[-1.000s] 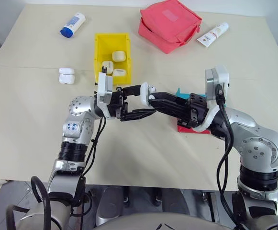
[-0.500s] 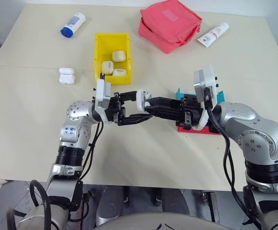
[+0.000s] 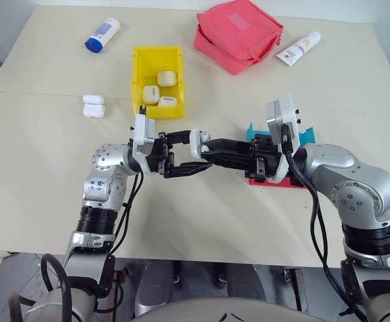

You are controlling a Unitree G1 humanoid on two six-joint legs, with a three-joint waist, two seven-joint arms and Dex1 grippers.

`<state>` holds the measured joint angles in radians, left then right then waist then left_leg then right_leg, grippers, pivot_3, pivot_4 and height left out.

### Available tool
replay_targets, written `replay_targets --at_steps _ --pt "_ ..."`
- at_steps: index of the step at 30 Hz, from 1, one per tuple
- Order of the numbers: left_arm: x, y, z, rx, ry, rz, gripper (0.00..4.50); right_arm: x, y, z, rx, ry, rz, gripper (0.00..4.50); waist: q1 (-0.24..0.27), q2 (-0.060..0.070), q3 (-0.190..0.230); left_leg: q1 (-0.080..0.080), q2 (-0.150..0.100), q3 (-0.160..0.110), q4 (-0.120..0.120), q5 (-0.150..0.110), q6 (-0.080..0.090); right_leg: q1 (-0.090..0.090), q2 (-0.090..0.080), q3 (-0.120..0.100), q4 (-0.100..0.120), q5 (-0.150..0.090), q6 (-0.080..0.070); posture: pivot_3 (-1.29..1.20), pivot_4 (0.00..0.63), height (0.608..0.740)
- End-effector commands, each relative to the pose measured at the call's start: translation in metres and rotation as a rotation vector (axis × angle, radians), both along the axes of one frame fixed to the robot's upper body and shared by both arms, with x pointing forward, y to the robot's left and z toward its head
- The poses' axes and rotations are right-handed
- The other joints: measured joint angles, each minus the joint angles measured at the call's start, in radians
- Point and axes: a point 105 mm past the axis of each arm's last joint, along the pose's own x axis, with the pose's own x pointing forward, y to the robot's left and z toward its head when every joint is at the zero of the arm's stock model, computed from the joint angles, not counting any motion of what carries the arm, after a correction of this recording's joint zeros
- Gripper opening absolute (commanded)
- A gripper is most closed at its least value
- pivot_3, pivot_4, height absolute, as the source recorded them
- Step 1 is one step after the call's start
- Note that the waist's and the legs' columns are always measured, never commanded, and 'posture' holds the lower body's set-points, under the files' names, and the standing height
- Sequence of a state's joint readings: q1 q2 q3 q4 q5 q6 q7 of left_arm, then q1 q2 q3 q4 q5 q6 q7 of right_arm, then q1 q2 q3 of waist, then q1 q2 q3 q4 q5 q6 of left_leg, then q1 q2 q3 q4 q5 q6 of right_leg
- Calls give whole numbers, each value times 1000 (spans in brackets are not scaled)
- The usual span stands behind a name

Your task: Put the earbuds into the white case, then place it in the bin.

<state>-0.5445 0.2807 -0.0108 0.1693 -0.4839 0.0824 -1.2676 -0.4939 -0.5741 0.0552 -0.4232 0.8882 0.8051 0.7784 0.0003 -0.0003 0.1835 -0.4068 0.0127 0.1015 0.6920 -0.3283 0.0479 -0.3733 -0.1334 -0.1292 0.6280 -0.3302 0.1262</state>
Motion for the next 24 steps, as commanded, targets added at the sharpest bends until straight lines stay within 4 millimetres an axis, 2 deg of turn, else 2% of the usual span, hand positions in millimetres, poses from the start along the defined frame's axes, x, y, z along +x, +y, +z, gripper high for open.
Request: replay_targets --at_steps 1,24 --pt "-11 -2 35 -81 -167 -44 2820 6 -6 -24 -87 70 -66 492 0 0 0 0 0 0 0 0 0 0 0 0 0 0 0 0 150 740" --pt "-4 2 32 -69 -162 -15 2820 4 0 -6 -32 -15 -40 492 0 0 0 0 0 0 0 0 0 0 0 0 0 0 0 0 150 740"
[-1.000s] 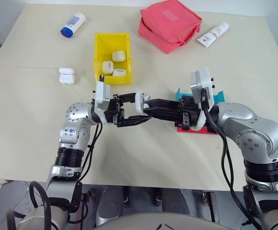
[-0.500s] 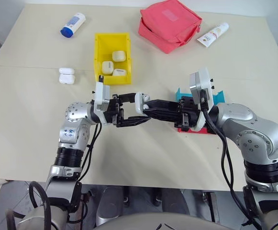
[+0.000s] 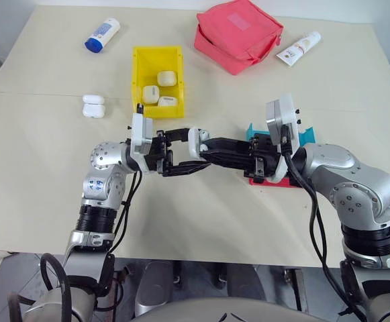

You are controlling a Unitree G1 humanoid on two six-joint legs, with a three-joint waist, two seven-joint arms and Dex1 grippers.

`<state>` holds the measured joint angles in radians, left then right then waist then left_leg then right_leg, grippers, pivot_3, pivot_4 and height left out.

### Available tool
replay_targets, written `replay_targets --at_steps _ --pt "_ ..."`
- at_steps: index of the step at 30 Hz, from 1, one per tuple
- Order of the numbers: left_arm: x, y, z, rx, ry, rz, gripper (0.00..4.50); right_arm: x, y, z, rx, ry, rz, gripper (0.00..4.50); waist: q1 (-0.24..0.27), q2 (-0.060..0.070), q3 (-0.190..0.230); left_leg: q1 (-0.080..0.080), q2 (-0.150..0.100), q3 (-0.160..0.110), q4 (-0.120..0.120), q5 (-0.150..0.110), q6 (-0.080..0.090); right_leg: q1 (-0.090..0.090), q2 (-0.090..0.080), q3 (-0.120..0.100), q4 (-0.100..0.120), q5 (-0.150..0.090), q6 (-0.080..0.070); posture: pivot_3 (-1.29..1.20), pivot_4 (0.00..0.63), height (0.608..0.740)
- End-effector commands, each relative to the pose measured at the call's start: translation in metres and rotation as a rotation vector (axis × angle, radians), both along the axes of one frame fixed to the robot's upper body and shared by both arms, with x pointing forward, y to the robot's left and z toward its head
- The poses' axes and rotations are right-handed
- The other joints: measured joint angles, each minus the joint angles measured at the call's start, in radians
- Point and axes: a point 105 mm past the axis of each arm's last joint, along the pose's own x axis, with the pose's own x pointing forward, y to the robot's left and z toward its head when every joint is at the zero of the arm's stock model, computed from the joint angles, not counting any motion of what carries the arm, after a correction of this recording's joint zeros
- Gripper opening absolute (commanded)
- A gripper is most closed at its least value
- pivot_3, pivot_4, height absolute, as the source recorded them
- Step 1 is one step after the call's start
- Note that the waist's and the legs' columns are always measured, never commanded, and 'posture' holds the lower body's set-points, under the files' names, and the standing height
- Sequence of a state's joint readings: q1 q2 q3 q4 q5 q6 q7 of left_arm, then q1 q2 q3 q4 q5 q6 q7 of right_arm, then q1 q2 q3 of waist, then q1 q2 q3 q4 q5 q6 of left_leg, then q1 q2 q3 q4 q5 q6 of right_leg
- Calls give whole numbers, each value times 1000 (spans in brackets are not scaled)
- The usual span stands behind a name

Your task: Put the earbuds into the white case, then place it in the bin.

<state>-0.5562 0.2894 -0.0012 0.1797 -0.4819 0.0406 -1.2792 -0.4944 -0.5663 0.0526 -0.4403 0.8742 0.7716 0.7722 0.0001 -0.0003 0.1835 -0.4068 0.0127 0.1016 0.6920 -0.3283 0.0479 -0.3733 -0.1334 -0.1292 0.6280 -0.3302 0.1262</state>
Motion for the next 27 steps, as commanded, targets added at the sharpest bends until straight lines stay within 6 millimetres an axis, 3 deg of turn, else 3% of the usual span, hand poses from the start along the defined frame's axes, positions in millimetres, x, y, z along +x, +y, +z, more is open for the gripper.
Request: replay_targets --at_steps 1,3,7,18,27 --pt "-5 -2 27 -68 -114 -25 2820 4 -2 -12 -48 36 -30 492 0 0 0 0 0 0 0 0 0 0 0 0 0 0 0 0 150 740" --pt "-5 -1 27 -67 -114 -24 2820 3 -2 -12 -46 37 -28 492 0 0 0 0 0 0 0 0 0 0 0 0 0 0 0 0 150 740" --pt "-4 0 27 -66 -114 -19 2820 6 -2 -11 -41 29 -38 1804 0 0 0 0 0 0 0 0 0 0 0 0 0 0 0 0 150 740" --pt "-3 3 23 -55 -100 -11 2820 2 -4 -3 -37 -1 -24 1804 0 0 0 0 0 0 0 0 0 0 0 0 0 0 0 0 150 740" --pt "-3 7 7 3 -56 -19 2820 1 -4 13 -25 -57 -28 1804 0 0 0 0 0 0 0 0 0 0 0 0 0 0 0 0 150 740"
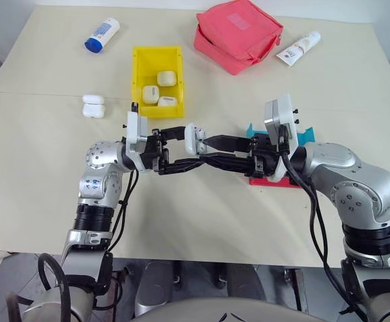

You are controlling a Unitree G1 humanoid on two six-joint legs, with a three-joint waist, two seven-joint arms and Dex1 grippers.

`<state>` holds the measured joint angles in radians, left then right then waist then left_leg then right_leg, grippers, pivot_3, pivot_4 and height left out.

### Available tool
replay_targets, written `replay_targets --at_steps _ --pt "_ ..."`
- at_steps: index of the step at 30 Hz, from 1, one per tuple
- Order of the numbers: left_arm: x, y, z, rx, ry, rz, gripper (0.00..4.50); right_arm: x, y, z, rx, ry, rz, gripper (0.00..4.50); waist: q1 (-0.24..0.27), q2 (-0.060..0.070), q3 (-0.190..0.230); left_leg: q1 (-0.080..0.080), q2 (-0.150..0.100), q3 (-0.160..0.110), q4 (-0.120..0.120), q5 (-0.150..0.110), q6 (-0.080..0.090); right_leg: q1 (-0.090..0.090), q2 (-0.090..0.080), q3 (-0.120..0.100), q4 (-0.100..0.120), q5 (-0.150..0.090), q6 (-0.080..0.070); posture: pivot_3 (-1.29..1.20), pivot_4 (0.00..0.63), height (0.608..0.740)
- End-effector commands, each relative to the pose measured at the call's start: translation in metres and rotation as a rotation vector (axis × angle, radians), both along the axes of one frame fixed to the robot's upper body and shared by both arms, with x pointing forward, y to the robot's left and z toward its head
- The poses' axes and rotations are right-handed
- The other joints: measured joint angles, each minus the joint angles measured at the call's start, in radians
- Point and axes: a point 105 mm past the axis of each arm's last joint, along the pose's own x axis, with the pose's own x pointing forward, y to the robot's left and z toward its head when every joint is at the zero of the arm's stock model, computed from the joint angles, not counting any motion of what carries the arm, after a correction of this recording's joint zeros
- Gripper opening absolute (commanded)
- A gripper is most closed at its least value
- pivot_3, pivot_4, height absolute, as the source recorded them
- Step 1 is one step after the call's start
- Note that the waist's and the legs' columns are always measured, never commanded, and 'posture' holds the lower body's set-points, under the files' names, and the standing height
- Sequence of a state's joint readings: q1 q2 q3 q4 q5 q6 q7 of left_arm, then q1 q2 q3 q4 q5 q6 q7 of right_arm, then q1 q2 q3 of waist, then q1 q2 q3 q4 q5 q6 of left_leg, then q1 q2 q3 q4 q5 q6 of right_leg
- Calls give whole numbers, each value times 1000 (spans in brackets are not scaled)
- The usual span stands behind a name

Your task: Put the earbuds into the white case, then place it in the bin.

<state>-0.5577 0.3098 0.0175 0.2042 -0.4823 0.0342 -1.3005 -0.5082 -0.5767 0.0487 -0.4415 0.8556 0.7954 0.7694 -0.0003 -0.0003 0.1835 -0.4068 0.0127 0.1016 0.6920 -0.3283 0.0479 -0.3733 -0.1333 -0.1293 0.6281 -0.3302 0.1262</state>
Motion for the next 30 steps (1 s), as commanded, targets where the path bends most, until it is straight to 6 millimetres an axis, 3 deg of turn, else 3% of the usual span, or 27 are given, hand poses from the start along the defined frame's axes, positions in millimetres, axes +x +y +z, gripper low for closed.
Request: replay_targets --at_steps 1,13,17,19,20,24,30 --pt "-6 -2 8 -7 -57 -34 2820 -2 -2 16 7 -59 -10 1804 0 0 0 0 0 0 0 0 0 0 0 0 0 0 0 0 150 740" --pt "-4 0 0 125 -81 -19 2820 -8 -16 38 -73 -143 -65 1804 0 0 0 0 0 0 0 0 0 0 0 0 0 0 0 0 150 740" --pt "5 -5 4 197 -114 21 2820 -2 -11 45 -143 -155 -148 845 0 0 0 0 1 0 0 0 0 0 0 0 0 0 0 0 150 740" --pt "11 -9 6 241 -133 42 2820 1 -3 40 -217 -135 -168 108 -1 0 0 0 1 0 0 0 0 0 0 0 0 0 0 0 150 740" --pt "13 -11 7 259 -140 51 2820 0 1 38 -244 -132 -165 46 -1 0 0 0 0 0 0 0 0 0 0 0 0 0 0 0 150 740" --pt "18 -21 16 313 -198 56 2820 -2 26 31 -302 -136 -115 46 -1 0 0 0 0 0 0 0 0 -1 0 0 0 0 0 0 150 740" --pt "18 -23 17 352 -215 38 2820 4 40 25 -359 -176 -90 46 -1 0 0 -1 0 1 0 0 0 -1 0 0 0 0 0 0 150 740"
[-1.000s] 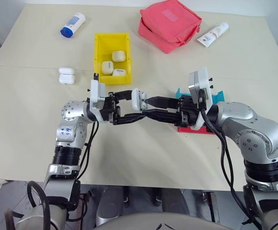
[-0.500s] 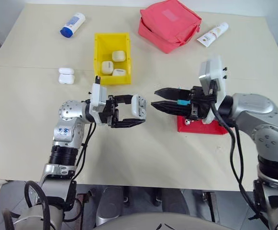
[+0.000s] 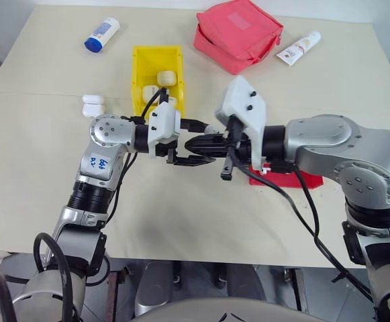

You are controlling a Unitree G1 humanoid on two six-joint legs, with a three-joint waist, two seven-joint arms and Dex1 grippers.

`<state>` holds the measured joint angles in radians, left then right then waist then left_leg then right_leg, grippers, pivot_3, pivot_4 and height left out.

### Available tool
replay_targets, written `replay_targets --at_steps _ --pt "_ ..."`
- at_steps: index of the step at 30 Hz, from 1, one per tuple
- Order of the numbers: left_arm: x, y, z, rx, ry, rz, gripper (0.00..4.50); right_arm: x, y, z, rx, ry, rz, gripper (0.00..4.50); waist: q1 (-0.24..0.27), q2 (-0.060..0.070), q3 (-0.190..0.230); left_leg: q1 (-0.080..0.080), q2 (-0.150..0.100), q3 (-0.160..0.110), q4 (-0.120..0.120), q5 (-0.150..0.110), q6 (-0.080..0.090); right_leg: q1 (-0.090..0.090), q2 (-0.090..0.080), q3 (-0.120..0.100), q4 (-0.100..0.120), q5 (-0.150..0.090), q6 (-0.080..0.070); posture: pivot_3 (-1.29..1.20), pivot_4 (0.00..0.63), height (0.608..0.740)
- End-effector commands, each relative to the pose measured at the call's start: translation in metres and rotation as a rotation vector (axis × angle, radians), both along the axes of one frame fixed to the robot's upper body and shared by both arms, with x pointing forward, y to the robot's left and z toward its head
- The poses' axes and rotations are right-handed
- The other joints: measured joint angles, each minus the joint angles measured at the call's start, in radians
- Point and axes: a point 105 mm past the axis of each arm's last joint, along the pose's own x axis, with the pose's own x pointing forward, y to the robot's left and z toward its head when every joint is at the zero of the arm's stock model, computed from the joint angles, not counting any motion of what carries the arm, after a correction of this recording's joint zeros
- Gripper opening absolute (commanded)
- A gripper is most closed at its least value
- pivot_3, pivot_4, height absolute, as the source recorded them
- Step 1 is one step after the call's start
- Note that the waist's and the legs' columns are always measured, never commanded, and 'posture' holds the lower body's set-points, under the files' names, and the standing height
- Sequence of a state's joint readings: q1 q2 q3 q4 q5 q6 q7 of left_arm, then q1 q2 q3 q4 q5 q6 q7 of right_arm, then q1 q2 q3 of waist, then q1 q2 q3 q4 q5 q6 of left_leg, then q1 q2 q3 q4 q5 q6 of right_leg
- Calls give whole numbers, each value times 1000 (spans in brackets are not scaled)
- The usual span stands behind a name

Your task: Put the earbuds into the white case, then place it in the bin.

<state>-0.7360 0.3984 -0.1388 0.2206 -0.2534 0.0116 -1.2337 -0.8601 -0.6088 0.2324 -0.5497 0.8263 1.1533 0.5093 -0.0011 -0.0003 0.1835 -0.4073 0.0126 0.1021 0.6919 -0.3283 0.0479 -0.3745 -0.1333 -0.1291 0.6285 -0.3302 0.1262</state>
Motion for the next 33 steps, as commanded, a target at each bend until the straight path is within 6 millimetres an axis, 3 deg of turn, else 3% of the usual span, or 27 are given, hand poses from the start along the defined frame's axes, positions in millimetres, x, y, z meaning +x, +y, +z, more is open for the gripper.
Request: replay_targets --at_steps 1,7,14,20,23,28,33 --pt "-1 1 7 9 -34 -10 2820 3 2 6 -1 -54 2 46 0 0 0 0 0 0 0 0 0 0 0 0 0 0 0 0 150 740" --pt "0 12 12 -24 -28 20 2820 10 -18 -1 -68 -61 -51 46 2 0 0 0 0 0 0 0 0 0 0 0 0 0 0 0 150 740" --pt "2 26 20 -83 -20 86 2820 24 -60 2 -83 -83 -170 46 1 0 0 0 1 0 0 0 0 0 0 0 0 0 0 0 150 740" --pt "6 31 25 -159 -6 142 2820 29 -86 17 178 -125 -191 46 3 -1 0 0 0 0 0 0 0 0 0 0 0 0 0 0 150 740" --pt "9 35 25 -182 6 171 2820 28 -108 6 228 -86 -206 627 7 -1 0 0 0 0 0 0 0 1 0 0 0 0 0 0 150 740" --pt "23 46 29 -234 16 261 2820 21 -129 -9 251 -40 -172 2278 8 -1 0 0 0 1 0 0 1 1 0 0 -1 0 1 0 150 740" --pt "60 70 42 -324 16 468 2820 12 -137 -15 283 4 -138 4050 13 -1 0 0 0 1 0 0 1 1 0 0 0 0 1 0 150 740"
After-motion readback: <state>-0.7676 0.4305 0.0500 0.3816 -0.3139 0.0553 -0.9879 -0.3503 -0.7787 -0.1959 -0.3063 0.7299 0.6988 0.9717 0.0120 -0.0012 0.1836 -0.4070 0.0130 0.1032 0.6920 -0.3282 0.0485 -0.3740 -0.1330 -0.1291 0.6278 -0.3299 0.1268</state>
